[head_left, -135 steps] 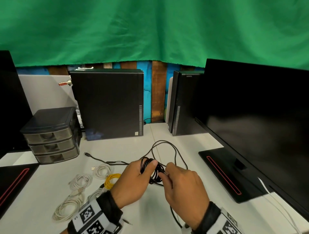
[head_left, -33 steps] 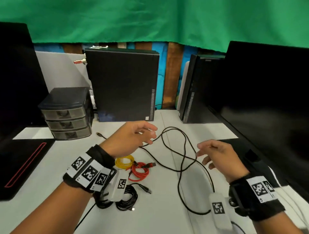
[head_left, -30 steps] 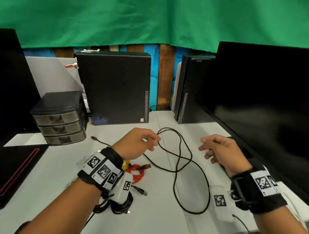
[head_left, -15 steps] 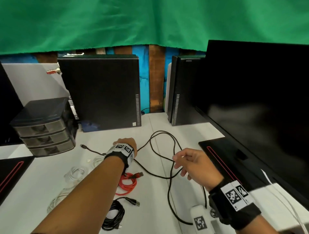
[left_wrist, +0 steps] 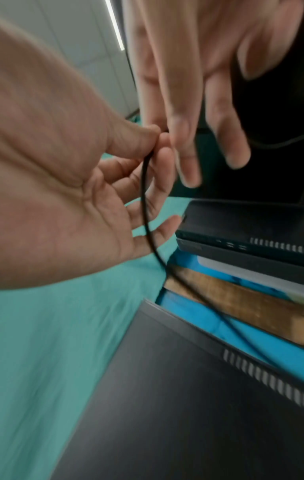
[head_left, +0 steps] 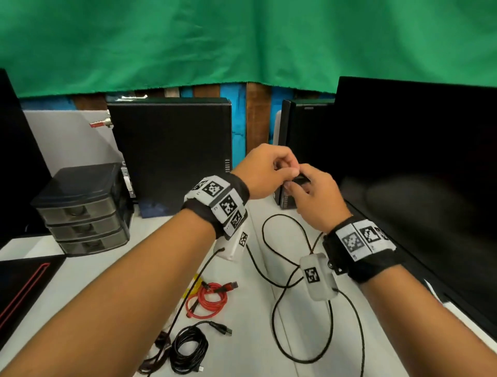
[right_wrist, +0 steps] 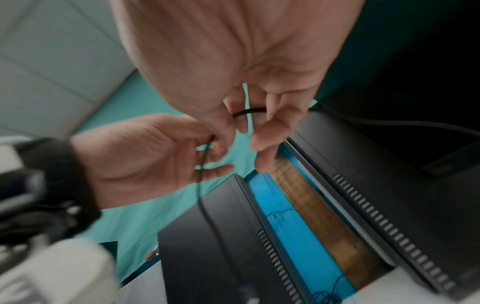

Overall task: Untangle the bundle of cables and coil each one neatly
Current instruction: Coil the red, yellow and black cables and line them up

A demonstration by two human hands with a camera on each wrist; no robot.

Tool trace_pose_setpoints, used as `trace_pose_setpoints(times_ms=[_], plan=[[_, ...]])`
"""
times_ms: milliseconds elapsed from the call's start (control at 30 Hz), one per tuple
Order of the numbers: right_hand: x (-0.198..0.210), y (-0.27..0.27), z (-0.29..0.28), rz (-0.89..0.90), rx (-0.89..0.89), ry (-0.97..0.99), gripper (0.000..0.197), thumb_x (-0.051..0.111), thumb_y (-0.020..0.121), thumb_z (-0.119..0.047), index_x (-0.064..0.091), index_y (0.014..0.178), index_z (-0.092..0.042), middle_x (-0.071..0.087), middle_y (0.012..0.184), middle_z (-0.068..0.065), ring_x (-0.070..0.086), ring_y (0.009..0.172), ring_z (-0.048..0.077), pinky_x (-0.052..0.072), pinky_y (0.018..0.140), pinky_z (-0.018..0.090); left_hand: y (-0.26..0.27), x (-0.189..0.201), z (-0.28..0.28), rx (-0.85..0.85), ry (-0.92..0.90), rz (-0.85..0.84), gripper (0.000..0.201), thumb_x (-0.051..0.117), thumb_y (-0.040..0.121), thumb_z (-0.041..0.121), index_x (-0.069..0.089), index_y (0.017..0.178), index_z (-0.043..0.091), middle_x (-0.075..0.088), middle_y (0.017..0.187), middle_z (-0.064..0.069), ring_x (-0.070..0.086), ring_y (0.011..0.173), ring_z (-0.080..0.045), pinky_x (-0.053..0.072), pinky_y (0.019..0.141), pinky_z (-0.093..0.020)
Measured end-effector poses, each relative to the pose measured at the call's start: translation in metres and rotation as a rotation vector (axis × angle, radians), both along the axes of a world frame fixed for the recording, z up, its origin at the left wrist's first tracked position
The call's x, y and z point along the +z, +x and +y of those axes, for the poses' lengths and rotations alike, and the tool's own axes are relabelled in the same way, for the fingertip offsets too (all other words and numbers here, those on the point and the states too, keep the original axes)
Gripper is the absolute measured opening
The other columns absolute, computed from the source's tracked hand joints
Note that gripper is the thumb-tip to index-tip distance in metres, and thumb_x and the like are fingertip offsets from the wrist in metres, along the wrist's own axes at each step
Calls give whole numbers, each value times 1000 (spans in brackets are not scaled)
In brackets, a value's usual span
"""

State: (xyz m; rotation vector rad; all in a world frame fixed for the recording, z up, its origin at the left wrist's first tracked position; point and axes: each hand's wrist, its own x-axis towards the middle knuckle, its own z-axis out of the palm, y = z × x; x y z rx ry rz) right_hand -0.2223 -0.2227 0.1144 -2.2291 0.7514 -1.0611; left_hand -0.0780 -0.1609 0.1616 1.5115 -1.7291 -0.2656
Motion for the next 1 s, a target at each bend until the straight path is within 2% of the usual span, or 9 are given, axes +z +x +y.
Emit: trace_pose_setpoints(times_ms=[100,233,333,467,533,600,667,867,1000], plan=[[12,-17,-10,-24,-21,-3,18,56,100,-19,70,90,-23,69,81,-3,71,76,15,61,69,38,3,9,12,28,-12,-111,12,63,96,24,73,98,17,70,89,4,64,84,-4,49,74,-11],[15,-53,-25,190,-207,23,21,58,98,-35,71,81,-34,71,79,-3,70,72,19,54,68,33,27,2,30,101,123,-136,29,53,101,36,75,95,18,69,86,-3,63,81,-15,51,78,-29],[9,-62,-12,668,-406,-232,31,58,92,-54,67,118,-39,69,119,-9,58,113,21,43,97,41,27,-11,41,131,170,-70,32,51,101,37,72,85,18,60,73,2,56,68,-9,49,72,-28],[-4,-44,31,259,31,-87,44,54,96,-50,53,138,-36,54,134,-25,47,130,4,28,118,44,4,-28,59,40,142,70,29,54,100,35,73,84,19,57,68,12,52,64,1,44,67,-16],[-15,-38,46,52,153,-48,27,58,99,-34,68,122,-25,68,110,-22,62,106,2,48,99,31,-2,-37,69,-7,173,102,32,52,101,38,74,83,22,52,61,13,47,59,0,41,62,-17],[-22,-40,52,-67,175,-49,17,62,96,-19,76,105,-18,69,89,-20,65,88,4,47,79,14,-1,-44,83,-21,261,165,34,48,102,40,70,80,26,46,56,13,42,53,-3,38,55,-17],[-30,-45,50,-136,147,-29,14,64,94,-16,77,99,-19,71,88,-20,66,87,3,46,76,9,4,-51,99,-76,356,348,36,46,103,37,64,77,21,41,55,12,36,50,-5,32,50,-20],[-61,-35,45,-76,44,136,19,65,95,-19,73,99,-36,72,93,-16,64,84,-6,49,78,18,3,-50,138,-195,248,954,41,46,101,40,62,68,21,51,64,0,54,62,-20,50,63,-29],[-71,-15,89,277,337,11,25,54,100,-41,76,104,-30,73,97,-20,64,85,-5,52,79,20,-1,-47,140,-187,31,1183,35,40,98,32,63,86,8,73,99,-18,68,112,-31,54,99,-40]])
